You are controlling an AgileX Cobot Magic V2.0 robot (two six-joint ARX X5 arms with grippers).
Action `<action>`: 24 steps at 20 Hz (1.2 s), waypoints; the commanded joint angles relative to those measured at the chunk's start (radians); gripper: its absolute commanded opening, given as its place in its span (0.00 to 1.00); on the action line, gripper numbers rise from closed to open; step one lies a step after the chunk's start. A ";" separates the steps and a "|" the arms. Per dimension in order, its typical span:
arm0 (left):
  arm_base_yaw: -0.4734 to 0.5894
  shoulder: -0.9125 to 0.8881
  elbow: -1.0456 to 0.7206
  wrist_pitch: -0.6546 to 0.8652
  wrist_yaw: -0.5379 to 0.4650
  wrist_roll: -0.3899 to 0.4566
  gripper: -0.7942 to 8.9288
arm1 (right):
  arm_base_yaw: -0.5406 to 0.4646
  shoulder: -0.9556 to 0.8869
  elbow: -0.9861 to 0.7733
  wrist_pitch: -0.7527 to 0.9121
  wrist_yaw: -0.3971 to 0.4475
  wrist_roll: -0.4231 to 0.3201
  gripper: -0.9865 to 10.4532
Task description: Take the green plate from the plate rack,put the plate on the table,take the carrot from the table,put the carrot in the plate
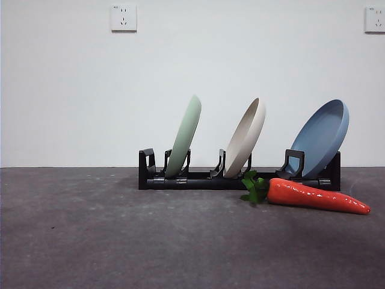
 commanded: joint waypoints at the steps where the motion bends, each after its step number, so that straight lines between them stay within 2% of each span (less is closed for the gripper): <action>1: 0.002 0.016 0.068 -0.035 0.010 -0.032 0.08 | 0.001 0.036 0.065 -0.006 -0.003 0.018 0.08; 5: 0.002 0.072 0.180 -0.090 0.083 -0.035 0.08 | 0.001 0.121 0.195 -0.090 -0.006 0.017 0.08; 9: 0.002 0.147 0.290 -0.158 0.167 -0.027 0.08 | 0.001 0.223 0.328 -0.180 -0.088 -0.029 0.08; 15: 0.002 0.294 0.439 -0.289 0.346 0.060 0.07 | 0.001 0.412 0.540 -0.467 -0.275 -0.245 0.08; 19: 0.002 0.375 0.518 -0.411 0.448 0.174 0.07 | 0.001 0.521 0.660 -0.671 -0.386 -0.410 0.08; 22: 0.002 0.420 0.564 -0.514 0.511 0.266 0.07 | 0.002 0.574 0.715 -0.789 -0.415 -0.484 0.08; 24: 0.002 0.441 0.586 -0.570 0.530 0.315 0.07 | 0.003 0.590 0.730 -0.816 -0.430 -0.490 0.08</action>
